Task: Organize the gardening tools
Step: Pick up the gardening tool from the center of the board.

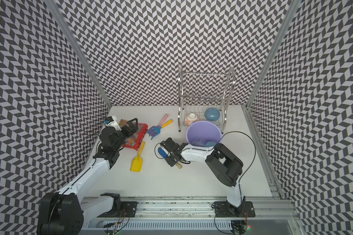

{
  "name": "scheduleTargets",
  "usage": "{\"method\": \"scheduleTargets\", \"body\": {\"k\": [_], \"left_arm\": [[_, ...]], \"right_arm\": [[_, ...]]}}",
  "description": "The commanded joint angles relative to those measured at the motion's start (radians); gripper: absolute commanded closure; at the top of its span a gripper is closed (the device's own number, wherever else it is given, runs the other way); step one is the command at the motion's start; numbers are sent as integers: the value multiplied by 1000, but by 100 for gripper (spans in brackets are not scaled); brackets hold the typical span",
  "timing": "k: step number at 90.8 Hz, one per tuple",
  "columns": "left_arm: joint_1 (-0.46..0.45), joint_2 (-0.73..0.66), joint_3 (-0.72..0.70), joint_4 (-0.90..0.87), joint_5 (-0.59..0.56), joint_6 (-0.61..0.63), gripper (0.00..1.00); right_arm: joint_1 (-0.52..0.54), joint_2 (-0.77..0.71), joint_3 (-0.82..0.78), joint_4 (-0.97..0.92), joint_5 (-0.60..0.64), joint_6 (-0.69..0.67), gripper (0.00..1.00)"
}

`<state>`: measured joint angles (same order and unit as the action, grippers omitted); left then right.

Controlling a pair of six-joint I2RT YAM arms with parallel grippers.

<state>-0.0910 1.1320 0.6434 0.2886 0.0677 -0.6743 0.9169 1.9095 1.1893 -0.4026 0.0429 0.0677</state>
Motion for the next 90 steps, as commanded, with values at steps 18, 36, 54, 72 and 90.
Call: {"method": "scheduleTargets", "body": {"k": [18, 36, 54, 72, 90], "left_arm": [[-1, 8, 67, -23, 101, 11, 0], [-39, 62, 166, -77, 259, 36, 0], [-140, 94, 296, -162, 355, 101, 2], [-217, 125, 382, -201, 463, 139, 16], [-322, 180, 483, -288, 490, 213, 23]], "right_arm": [[22, -239, -120, 237, 156, 36, 100], [22, -418, -240, 458, 234, 36, 100], [22, -510, -307, 599, 333, 3, 100], [22, -604, -386, 735, 419, -31, 100], [21, -671, -436, 819, 466, -72, 100]]}}
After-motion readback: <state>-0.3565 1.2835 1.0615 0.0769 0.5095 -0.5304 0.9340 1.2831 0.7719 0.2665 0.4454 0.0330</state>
